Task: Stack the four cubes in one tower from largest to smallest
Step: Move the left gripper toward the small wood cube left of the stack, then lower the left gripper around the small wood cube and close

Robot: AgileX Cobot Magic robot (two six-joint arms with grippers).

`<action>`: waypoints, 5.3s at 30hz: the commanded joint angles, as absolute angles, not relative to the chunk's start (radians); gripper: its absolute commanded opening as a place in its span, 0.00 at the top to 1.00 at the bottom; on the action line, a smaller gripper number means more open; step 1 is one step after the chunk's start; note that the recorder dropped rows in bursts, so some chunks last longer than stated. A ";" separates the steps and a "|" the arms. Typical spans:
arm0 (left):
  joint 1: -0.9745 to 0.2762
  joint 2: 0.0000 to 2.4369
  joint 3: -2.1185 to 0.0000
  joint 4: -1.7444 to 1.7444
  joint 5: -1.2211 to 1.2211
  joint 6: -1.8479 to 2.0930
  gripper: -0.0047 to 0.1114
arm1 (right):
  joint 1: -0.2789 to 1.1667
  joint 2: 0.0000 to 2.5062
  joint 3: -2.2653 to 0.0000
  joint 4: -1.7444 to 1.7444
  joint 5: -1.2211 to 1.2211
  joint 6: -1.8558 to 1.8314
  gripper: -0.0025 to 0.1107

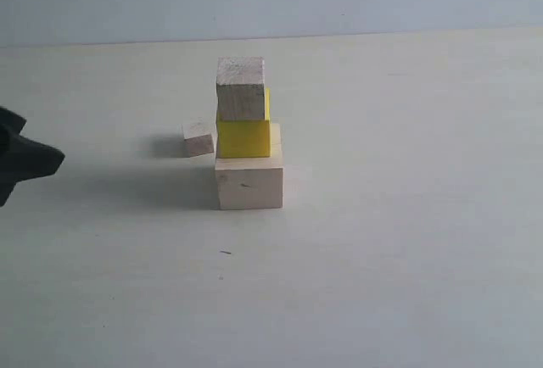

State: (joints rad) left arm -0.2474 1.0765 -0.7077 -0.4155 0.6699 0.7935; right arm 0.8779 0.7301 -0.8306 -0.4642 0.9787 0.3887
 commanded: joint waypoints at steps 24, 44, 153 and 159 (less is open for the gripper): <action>-0.349 1.339 -0.843 -0.468 0.407 0.905 0.39 | 0.879 0.723 -0.825 -0.455 0.779 0.448 0.98; -0.184 1.850 -1.407 -0.536 1.038 1.476 0.38 | 0.879 0.723 -0.825 -0.481 0.702 0.448 0.98; -0.190 2.159 -1.407 -1.003 0.795 1.904 0.38 | 0.879 0.723 -0.825 -0.466 0.707 0.500 0.98; -0.190 2.186 -1.407 -1.009 0.790 1.898 0.38 | 0.879 0.723 -0.825 -0.464 0.707 0.500 0.98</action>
State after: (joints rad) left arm -0.1855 2.1701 -1.4031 -0.9927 0.7930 1.9018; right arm 0.8779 0.7301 -0.8306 -0.4652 0.7172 0.4979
